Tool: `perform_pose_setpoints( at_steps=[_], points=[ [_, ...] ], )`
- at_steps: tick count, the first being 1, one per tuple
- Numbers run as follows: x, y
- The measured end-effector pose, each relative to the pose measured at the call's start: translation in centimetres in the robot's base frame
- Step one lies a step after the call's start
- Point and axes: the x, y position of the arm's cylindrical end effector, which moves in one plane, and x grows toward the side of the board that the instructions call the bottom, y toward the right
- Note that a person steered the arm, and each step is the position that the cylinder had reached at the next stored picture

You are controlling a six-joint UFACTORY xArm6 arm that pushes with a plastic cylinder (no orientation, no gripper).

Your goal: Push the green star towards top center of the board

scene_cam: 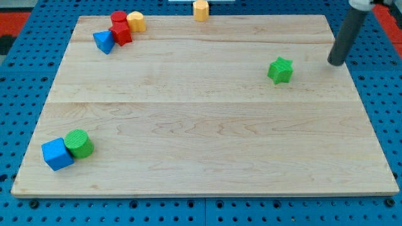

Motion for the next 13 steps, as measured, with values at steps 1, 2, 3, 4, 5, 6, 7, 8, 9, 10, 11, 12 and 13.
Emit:
perform_pose_setpoints(
  at_steps=[1, 2, 3, 4, 5, 6, 7, 8, 9, 10, 11, 12, 13],
  points=[
    [1.8, -6.4],
    [2.0, -12.5],
    [-1.8, -13.7],
    [-4.6, -15.5],
    [-3.3, -15.7],
    [-2.5, -15.9],
    [-3.9, -18.7],
    [-7.1, -20.8],
    [-10.3, -22.6],
    [-13.8, -23.2],
    [-14.7, -23.5],
    [-12.4, -25.5],
    [-12.1, -27.3]
  ],
)
